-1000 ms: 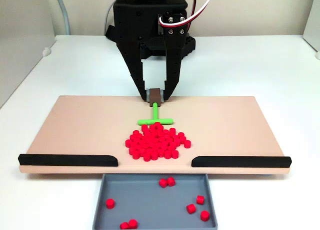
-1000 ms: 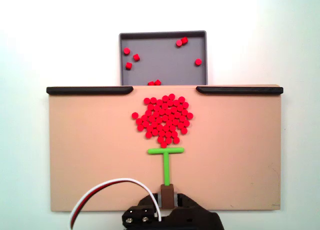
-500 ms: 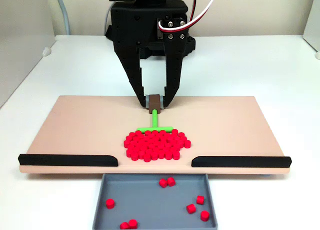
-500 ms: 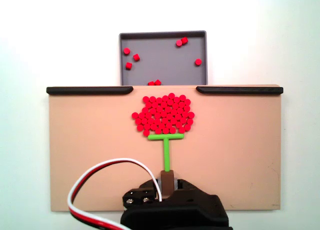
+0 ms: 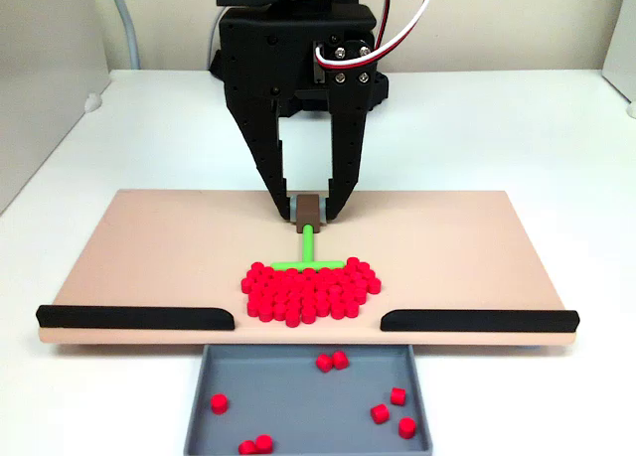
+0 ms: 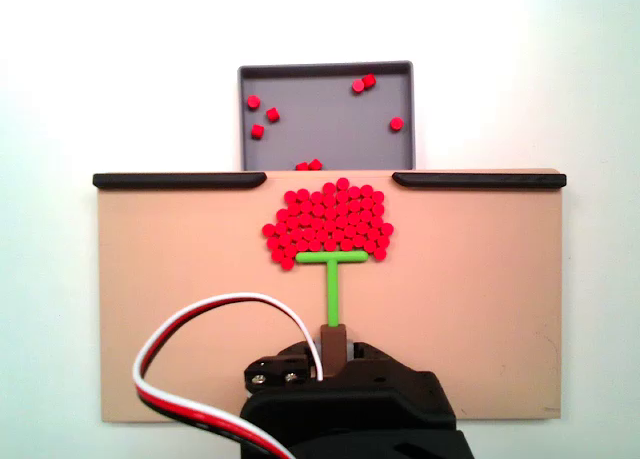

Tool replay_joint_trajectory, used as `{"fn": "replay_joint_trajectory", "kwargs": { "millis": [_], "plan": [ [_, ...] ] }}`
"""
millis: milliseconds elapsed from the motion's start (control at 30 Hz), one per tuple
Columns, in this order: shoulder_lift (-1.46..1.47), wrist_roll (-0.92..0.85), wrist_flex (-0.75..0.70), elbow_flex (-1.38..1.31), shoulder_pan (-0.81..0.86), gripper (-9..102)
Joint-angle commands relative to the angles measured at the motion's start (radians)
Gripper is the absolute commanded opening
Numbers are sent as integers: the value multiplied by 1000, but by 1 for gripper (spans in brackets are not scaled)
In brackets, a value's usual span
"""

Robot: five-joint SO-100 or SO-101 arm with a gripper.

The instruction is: Gather the bottom side granules

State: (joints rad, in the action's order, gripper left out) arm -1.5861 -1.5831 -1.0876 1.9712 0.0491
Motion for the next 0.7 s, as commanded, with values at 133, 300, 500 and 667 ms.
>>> {"fn": "replay_joint_trajectory", "kwargs": {
  "millis": [133, 300, 500, 667],
  "plan": [
    [-55, 14, -74, -6, -17, 0],
    [-118, 12, -235, -66, -15, 0],
    [-249, 64, -313, -100, -35, 0],
    [-238, 80, -494, -255, -57, 0]
  ]
}}
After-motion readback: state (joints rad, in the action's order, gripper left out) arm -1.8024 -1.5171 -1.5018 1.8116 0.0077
